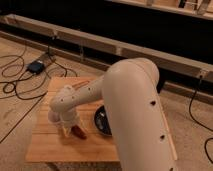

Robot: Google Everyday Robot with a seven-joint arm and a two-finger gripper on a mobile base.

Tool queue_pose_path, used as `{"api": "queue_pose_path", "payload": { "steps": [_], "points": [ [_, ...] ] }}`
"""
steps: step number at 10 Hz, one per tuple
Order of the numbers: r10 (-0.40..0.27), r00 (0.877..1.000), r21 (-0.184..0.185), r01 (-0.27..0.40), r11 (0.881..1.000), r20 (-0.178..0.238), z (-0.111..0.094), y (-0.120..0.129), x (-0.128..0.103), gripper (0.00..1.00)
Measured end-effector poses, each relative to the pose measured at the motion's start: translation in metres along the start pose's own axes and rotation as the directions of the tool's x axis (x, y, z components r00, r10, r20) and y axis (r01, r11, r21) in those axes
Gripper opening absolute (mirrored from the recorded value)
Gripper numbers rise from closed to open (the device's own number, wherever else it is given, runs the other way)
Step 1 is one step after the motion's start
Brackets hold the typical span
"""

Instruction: Place the pepper on the white sponge

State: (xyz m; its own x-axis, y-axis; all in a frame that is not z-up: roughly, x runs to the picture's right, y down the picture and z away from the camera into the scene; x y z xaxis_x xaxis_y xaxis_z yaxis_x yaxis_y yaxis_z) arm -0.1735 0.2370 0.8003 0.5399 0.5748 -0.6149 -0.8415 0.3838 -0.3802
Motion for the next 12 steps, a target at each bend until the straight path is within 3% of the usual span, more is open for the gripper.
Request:
{"api": "queue_pose_path", "payload": {
  "steps": [3,6,9,10,12],
  "points": [
    [0.000,1.000,0.007,0.000,1.000,-0.008,0.005,-0.002,-0.001,0.63],
    [-0.004,1.000,0.015,0.005,1.000,-0.018,0.010,-0.004,0.000,0.34],
    [0.004,0.999,-0.002,-0.004,1.000,-0.033,0.007,-0.008,0.003,0.06],
    [0.014,0.999,-0.015,-0.014,1.000,-0.036,-0.001,-0.013,0.003,0.01],
    [0.048,0.999,-0.038,-0.049,0.998,-0.019,-0.027,-0.033,-0.001,0.00]
  ]
}}
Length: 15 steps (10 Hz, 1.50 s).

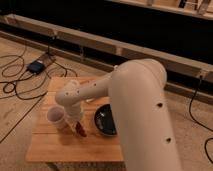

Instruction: Place the pepper on the white sponge

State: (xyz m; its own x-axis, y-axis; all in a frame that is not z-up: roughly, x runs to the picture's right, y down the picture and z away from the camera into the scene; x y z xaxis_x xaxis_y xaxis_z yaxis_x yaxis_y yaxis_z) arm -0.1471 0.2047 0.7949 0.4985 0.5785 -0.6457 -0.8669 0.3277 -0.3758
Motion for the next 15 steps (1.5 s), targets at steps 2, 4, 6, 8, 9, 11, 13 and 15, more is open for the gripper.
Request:
{"api": "queue_pose_path", "payload": {
  "steps": [2,4,6,8,9,11,13,15],
  "points": [
    [0.054,0.998,-0.011,-0.054,0.998,0.026,-0.033,-0.031,-0.006,0.00],
    [0.107,0.993,-0.001,-0.107,0.994,0.043,-0.059,-0.066,-0.014,0.00],
    [0.131,0.989,0.005,-0.131,0.991,0.070,-0.074,-0.084,-0.033,0.00],
    [0.154,0.982,0.009,-0.156,0.988,0.105,-0.082,-0.099,-0.057,0.00],
    [0.160,0.980,0.016,-0.163,0.987,0.117,-0.081,-0.106,-0.069,0.00],
    [0.164,0.978,0.027,-0.168,0.985,0.127,-0.076,-0.113,-0.086,0.00],
    [0.170,0.977,0.047,-0.177,0.983,0.132,-0.071,-0.125,-0.099,0.00],
    [0.173,0.977,0.054,-0.180,0.982,0.123,-0.064,-0.133,-0.110,0.00]
  ]
}}
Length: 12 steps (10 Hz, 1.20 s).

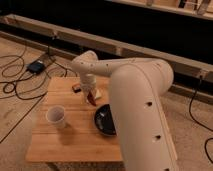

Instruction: Place the pepper on the white sponge

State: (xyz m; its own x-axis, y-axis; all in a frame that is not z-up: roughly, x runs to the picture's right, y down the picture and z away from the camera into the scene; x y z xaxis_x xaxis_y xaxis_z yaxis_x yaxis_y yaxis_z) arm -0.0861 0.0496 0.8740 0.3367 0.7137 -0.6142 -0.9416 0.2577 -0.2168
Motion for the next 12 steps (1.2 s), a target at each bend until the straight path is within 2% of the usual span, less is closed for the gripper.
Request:
{"api": "queue_pose_path", "payload": {
  "steps": [4,10,11,12],
  "points": [
    [0.016,1.000,0.007,-0.016,1.000,-0.014,0.018,-0.018,-0.026,0.00],
    [0.020,1.000,-0.017,-0.021,1.000,-0.004,0.021,-0.023,-0.050,0.00],
    [0.022,1.000,-0.019,-0.022,1.000,-0.001,0.022,-0.023,-0.053,0.04],
    [0.025,1.000,-0.018,-0.025,1.000,0.001,0.023,-0.024,-0.055,0.15]
  ]
}}
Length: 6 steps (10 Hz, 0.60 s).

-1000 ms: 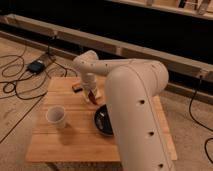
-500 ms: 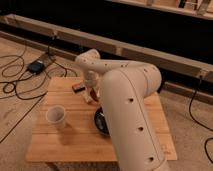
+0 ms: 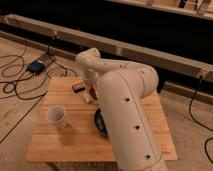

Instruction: Place the pepper on the white sponge

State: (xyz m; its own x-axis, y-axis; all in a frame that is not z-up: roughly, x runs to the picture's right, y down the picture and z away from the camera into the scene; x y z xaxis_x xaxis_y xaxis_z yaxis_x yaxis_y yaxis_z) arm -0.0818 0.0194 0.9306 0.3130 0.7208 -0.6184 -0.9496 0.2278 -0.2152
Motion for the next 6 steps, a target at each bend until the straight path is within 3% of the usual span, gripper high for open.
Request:
{"api": "queue_pose_path", "payload": {
  "steps": [4,5,6],
  "points": [
    [0.003,1.000,-0.010,-0.003,1.000,0.007,-0.0009,0.0017,-0.0027,0.56],
    [0.003,1.000,-0.011,-0.003,1.000,0.008,-0.0012,0.0020,-0.0029,0.60],
    [-0.003,1.000,-0.017,0.003,1.000,0.009,-0.0032,0.0042,-0.0030,0.79]
  ]
}}
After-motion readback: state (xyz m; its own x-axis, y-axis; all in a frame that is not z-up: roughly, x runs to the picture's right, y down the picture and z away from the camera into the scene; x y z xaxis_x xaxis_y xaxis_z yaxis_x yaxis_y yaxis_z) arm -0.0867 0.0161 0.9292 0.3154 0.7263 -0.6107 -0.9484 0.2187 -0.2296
